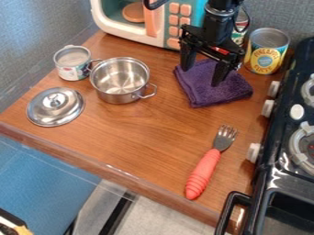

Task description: Moved the silver pot to the left of the red fork

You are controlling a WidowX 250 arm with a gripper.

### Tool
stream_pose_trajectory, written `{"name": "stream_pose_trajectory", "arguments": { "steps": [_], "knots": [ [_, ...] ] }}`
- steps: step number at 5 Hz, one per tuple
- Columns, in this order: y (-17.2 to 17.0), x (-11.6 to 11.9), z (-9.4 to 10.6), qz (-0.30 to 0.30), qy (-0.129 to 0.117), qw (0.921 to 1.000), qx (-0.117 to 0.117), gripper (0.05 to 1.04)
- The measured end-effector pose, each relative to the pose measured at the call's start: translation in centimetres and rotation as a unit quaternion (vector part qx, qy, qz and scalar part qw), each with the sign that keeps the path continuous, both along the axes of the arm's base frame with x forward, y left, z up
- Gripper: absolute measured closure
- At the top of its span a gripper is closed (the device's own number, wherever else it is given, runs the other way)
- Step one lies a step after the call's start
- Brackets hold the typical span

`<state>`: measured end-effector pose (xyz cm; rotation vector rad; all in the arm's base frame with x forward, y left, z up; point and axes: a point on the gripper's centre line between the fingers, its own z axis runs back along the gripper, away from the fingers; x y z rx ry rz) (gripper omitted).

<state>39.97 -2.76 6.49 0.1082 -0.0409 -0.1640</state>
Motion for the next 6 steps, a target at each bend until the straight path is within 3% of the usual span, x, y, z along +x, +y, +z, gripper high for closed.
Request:
{"name": "stream_pose_trajectory", "arguments": {
  "steps": [2,3,6],
  "knots": [
    [1.0,-0.5,-2.1,0.03,0.032,0.999,-0.003,0.085],
    [3.4,0.0,-1.5,0.075,0.024,0.9968,-0.015,0.085],
    [9.2,-0.8,-1.8,0.17,0.026,0.9851,-0.004,0.085]
  ]
}}
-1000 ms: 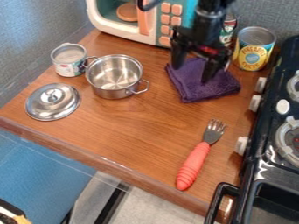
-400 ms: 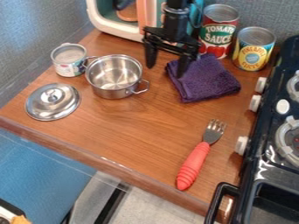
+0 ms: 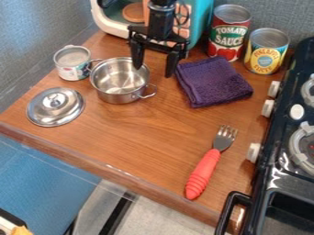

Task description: Moved the silver pot to the left of the red fork

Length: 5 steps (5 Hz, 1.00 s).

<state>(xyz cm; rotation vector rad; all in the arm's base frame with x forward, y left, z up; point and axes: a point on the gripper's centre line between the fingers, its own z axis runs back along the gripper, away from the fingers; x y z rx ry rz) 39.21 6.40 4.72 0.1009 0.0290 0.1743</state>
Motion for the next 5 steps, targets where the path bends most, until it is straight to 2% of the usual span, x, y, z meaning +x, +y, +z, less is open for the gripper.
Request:
{"name": "stream_pose_trajectory", "arguments": {
  "steps": [1,3,5],
  "knots": [
    [1.0,-0.9,-1.0,0.016,0.01,0.9997,0.012,0.085],
    [2.5,-0.5,-0.4,0.043,0.003,0.9988,0.022,0.085],
    [3.8,0.4,-1.1,0.07,0.006,0.9974,0.017,0.083]
  ]
}}
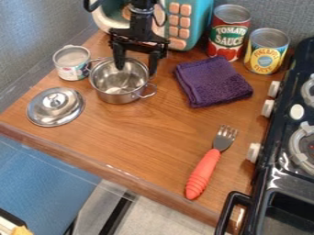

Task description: Moved the silver pot to the left of the red fork

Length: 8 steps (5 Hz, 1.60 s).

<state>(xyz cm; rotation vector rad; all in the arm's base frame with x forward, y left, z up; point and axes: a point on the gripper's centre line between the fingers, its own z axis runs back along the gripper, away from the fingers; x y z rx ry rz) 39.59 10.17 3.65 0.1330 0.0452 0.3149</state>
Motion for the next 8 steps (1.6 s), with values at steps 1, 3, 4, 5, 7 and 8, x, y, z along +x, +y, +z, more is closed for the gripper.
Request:
{"name": "stream_pose_trajectory", "arguments": {
  "steps": [1,3,4,5,7,8],
  "knots": [
    [0.1,0.1,-0.4,0.004,0.002,1.0,-0.002,0.137],
    [-0.3,-0.1,-0.9,0.007,0.004,1.0,-0.004,0.716],
    [-0.8,-0.5,-1.3,0.0,0.012,0.9999,-0.006,0.925],
    [-1.1,-0.8,-1.5,-0.004,0.014,0.9998,-0.01,0.999],
    [-3.7,-2.3,-0.3,-0.056,0.008,0.9982,-0.02,1.0],
    [-7.2,-4.2,2.3,-0.121,-0.026,0.9922,-0.012,1.001]
  ]
}}
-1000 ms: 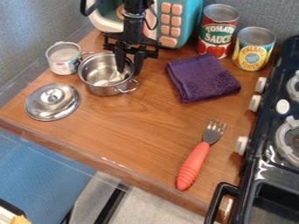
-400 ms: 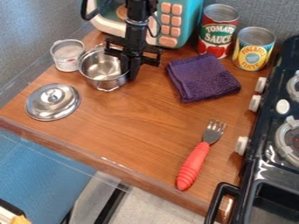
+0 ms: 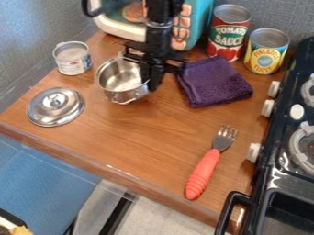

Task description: Moved the silver pot to the left of the red fork

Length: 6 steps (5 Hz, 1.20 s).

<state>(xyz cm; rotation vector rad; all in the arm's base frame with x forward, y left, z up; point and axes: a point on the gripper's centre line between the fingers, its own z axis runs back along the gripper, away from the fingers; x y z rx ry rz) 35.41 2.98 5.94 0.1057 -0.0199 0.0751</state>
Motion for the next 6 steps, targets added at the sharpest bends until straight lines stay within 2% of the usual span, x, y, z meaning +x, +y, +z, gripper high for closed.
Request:
{"name": "stream_pose_trajectory", "arguments": {
  "steps": [1,2,4,5,6],
  "knots": [
    [-2.9,-2.4,0.4,-0.05,-0.008,0.9987,-0.005,1.003],
    [-4.3,-4.3,-1.1,-0.07,0.018,0.9974,-0.004,1.006],
    [-6.0,-6.7,-2.9,-0.104,0.049,0.9933,0.014,1.006],
    [-6.8,-7.8,-3.6,-0.123,0.063,0.9903,0.015,1.006],
    [-7.1,-8.0,-3.7,-0.126,0.067,0.9897,0.003,0.978]
  ]
}}
